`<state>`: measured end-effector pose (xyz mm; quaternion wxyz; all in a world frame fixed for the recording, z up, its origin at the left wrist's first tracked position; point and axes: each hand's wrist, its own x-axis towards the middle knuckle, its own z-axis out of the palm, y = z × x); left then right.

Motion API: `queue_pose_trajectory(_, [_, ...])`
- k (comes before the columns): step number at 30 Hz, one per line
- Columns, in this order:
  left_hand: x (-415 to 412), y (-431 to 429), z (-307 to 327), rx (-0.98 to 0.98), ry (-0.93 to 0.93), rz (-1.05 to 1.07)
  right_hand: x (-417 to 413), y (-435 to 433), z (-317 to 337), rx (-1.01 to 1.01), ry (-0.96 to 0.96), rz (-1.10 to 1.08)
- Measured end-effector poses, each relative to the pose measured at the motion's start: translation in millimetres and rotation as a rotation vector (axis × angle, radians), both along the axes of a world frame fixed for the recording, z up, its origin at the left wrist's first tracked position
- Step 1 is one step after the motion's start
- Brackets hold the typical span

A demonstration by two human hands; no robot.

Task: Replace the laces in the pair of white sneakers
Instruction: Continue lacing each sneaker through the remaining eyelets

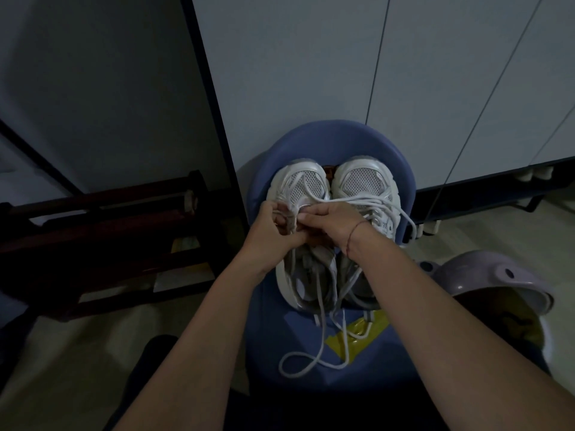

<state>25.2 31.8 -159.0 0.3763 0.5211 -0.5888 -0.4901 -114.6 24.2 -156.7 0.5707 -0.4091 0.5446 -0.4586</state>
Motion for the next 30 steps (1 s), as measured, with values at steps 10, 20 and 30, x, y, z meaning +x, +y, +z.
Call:
queue_pose_trajectory(10, [8.0,-4.1,-6.6,-0.061,0.056,0.111,9.8,3.4,0.0,-0.074,0.178,-0.002])
queue_pose_trajectory(20, [-0.5,1.0,-9.2,-0.224,-0.018,0.245,4.7,18.0,17.8,-0.258,0.923,0.141])
queue_pose_trajectory(30, [0.5,-5.0,-11.5,-0.149,0.062,0.257,-1.1,105.6,21.0,0.052,1.061,0.875])
